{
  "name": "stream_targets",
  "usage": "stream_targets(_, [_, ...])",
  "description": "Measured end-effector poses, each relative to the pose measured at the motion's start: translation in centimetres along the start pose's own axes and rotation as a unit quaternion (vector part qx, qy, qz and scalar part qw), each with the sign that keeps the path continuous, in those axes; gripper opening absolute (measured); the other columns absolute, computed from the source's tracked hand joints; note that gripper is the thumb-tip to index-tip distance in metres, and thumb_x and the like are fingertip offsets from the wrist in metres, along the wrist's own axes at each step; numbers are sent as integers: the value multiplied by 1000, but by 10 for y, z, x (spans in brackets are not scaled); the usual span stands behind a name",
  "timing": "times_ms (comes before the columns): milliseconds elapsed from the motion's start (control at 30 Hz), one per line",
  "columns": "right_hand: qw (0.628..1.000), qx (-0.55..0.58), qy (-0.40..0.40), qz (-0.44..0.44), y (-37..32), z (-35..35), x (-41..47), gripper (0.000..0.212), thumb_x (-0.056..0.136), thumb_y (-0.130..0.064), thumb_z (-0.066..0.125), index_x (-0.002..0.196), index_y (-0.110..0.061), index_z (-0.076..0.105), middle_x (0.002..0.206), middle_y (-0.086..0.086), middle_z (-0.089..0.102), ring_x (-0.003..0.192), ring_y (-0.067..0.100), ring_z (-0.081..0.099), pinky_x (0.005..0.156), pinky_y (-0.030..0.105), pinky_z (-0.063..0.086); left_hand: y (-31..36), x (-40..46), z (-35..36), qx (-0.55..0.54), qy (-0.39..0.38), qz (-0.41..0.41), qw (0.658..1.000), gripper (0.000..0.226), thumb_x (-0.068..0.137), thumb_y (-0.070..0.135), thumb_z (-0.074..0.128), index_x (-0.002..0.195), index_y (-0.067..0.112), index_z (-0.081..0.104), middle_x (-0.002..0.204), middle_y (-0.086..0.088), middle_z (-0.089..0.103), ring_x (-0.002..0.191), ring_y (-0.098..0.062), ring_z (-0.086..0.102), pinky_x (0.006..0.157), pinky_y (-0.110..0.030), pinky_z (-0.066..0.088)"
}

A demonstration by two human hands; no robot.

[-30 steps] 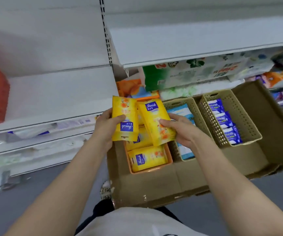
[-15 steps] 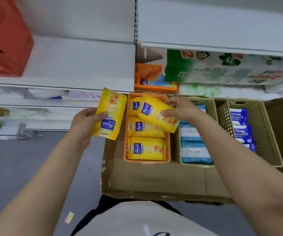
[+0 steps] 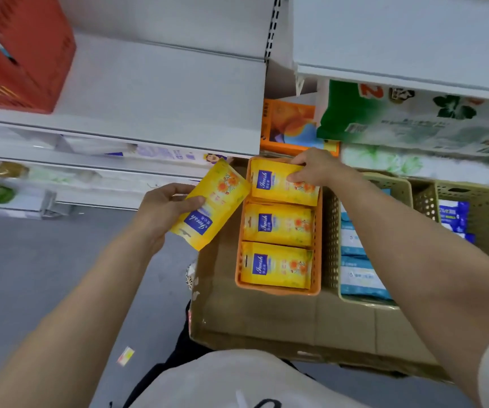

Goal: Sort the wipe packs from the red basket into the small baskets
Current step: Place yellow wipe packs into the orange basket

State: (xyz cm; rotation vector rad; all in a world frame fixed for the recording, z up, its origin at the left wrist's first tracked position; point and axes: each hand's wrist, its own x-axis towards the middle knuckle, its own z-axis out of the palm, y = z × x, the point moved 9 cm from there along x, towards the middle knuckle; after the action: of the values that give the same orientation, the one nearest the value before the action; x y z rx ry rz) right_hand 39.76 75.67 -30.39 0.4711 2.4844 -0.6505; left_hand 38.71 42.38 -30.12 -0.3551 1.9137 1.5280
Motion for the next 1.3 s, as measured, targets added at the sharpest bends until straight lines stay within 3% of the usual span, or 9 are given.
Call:
stream_targets(233, [994,-48,100,12,2,-2,5,48,75,-43,79,118,-26,68,118,1,65,112,21,55,83,33,46,15,17,24,78,-67,-7,995,31,74,21,84,102,19,72,92,-4,77,73,-16,74,57,-26,56])
stream_targets(367, [983,33,178,-28,-17,-22,-13,40,79,-47,75,110,-22,67,110,-3,68,103,13,61,80,30,52,30,24,50,174,-144,4,974,31,74,23,83,104,21,74,92,1,77,79,-16,74,64,-28,58])
stream_targets(467, [974,196,-10,-112,-53,-4,-36,40,78,-50,76,113,-32,67,108,-17,69,96,-8,64,73,8,45,47,24,78,266,-203,35,942,27,74,27,84,98,26,73,87,8,76,76,-10,74,63,-24,58])
stream_targets(533, [967,171,-133,-135,-67,16,-55,44,76,-52,78,116,-37,66,110,-16,70,100,-6,64,81,12,49,57,22,97,319,-229,58,918,26,73,30,84,96,29,72,89,11,74,75,-7,73,65,-22,57])
stream_targets(667, [972,138,-142,-122,-50,26,-69,36,80,-40,79,114,-30,71,100,-11,71,96,5,66,85,27,54,52,13,126,308,-278,45,909,31,71,27,86,98,27,71,97,6,74,80,-8,73,67,-24,59])
stream_targets(733, [974,156,-116,-114,-34,24,-73,31,80,-36,80,110,-27,74,97,-9,72,92,7,66,86,31,55,46,11,132,248,-249,48,935,37,75,25,84,108,22,70,104,2,73,84,-10,72,71,-24,58])
stream_targets(867, [977,205,25,-45,20,-1,-71,37,81,-27,81,115,-17,72,105,-6,68,100,11,64,89,32,53,23,10,96,200,4,88,976,45,87,33,71,128,23,56,112,3,63,98,-10,60,81,-26,49])
stream_targets(1033, [990,133,-24,-41,28,26,-67,32,83,-31,78,113,-22,73,111,-6,67,102,10,61,81,22,45,-51,-12,106,104,-33,-2,994,45,90,34,69,132,28,53,127,-2,62,112,-23,62,93,-51,54])
stream_targets(1300, [994,-20,88,-55,5,56,-74,38,88,-42,68,123,-29,64,124,-2,60,119,21,53,87,36,44,-71,-1,105,19,-16,-20,999,25,94,15,63,111,33,60,106,2,65,93,-17,67,68,-30,58])
